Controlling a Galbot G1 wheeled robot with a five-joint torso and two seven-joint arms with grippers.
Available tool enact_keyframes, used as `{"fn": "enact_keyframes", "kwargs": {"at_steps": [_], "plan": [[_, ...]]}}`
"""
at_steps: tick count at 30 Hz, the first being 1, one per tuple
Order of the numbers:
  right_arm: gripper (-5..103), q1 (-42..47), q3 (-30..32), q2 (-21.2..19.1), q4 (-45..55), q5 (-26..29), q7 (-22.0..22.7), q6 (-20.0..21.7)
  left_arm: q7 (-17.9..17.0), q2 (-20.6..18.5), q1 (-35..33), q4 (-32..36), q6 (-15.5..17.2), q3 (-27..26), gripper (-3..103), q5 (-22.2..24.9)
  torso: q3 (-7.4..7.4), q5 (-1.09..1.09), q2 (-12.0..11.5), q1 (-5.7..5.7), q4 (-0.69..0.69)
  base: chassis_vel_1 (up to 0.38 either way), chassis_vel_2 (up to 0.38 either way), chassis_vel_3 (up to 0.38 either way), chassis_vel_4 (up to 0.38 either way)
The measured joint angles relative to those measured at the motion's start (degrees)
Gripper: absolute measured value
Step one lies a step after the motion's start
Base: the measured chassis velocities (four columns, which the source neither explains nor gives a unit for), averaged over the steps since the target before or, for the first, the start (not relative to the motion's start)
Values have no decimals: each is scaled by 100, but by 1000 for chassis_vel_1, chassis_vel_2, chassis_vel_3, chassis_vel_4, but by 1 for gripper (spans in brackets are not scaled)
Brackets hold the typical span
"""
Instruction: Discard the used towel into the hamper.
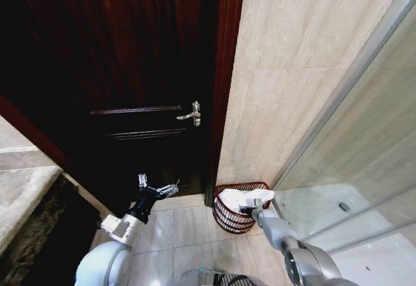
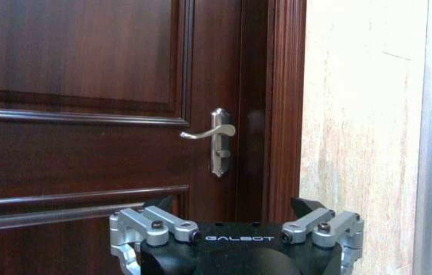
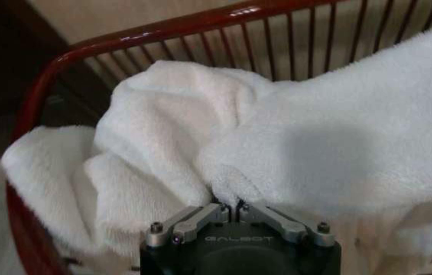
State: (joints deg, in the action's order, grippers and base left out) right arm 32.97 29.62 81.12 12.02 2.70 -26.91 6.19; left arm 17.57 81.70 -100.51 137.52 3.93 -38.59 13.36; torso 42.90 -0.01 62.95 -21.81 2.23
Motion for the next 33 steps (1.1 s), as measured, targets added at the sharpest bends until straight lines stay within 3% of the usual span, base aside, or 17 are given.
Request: {"fn": "enact_keyframes", "kwargs": {"at_steps": [8, 13, 14, 16, 18, 19, 21, 22, 25, 27, 30, 31, 33], "plan": [[-1, 81, -42, -52, 375, 308, 25, 235, 0, 0, 0, 0, 0, 0, 100, 0, -118, 2, -216, 96, 0, 0, 0, 0, 0], [13, 532, -674, -324, 1562, 1002, 67, 487, 0, 0, 0, 0, 0, 0, 100, 0, -159, 6, -304, 141, 2, 0, 0, 0, 0], [24, 842, -964, -549, 2306, 1370, 152, 673, 0, 0, 0, 0, 0, 0, 100, 0, -163, 4, -312, 146, 1, 0, 0, 0, 0], [24, 1028, -1097, -674, 2731, 1542, 199, 772, 0, 0, 0, 0, 0, 0, 100, 0, -164, 2, -314, 148, 1, 0, 0, 0, 0], [35, 1411, -1220, -881, 3462, 1713, 303, 930, 0, 1, 0, 0, 0, 0, 100, 0, -164, 3, -313, 149, 0, 0, 0, 0, 0], [40, 1628, -1242, -979, 3822, 1733, 351, 1002, 0, 0, 0, 0, 0, 0, 100, 0, -163, 4, -313, 149, 0, 0, 0, 0, 0], [40, 1799, -1267, -1060, 4082, 1723, 369, 1053, 0, 0, 0, 0, 0, 0, 100, 0, -161, 4, -311, 149, -1, 0, 0, 0, 0], [51, 2052, -1346, -1215, 4512, 1687, 380, 1105, 0, 1, 0, 0, 0, 0, 100, 0, -158, 5, -305, 147, -1, 0, 0, 0, 0], [57, 2263, -1382, -1340, 4931, 1618, 386, 1131, 0, 0, 0, 0, 0, 0, 100, 0, -155, 3, -298, 144, -2, 0, 0, 0, 0], [68, 2367, -1336, -1424, 5278, 1535, 416, 1139, 0, 0, 0, 0, 0, 0, 100, 0, -150, 5, -289, 140, -1, 0, 0, 0, 0], [73, 2322, -1291, -1471, 5417, 1546, 449, 1153, 0, 0, 0, 0, 0, 0, 100, 0, -147, 0, -282, 136, -1, 0, 0, 0, 0], [84, 2222, -1295, -1477, 5388, 1563, 464, 1154, 0, 0, 0, 0, 0, 0, 100, 0, -145, 0, -279, 135, -1, 0, 0, 0, 0], [89, 2048, -1327, -1451, 5192, 1570, 470, 1129, 0, 0, 0, 0, 0, 0, 100, 0, -144, 0, -276, 133, 0, 0, 0, 0, 0]]}}
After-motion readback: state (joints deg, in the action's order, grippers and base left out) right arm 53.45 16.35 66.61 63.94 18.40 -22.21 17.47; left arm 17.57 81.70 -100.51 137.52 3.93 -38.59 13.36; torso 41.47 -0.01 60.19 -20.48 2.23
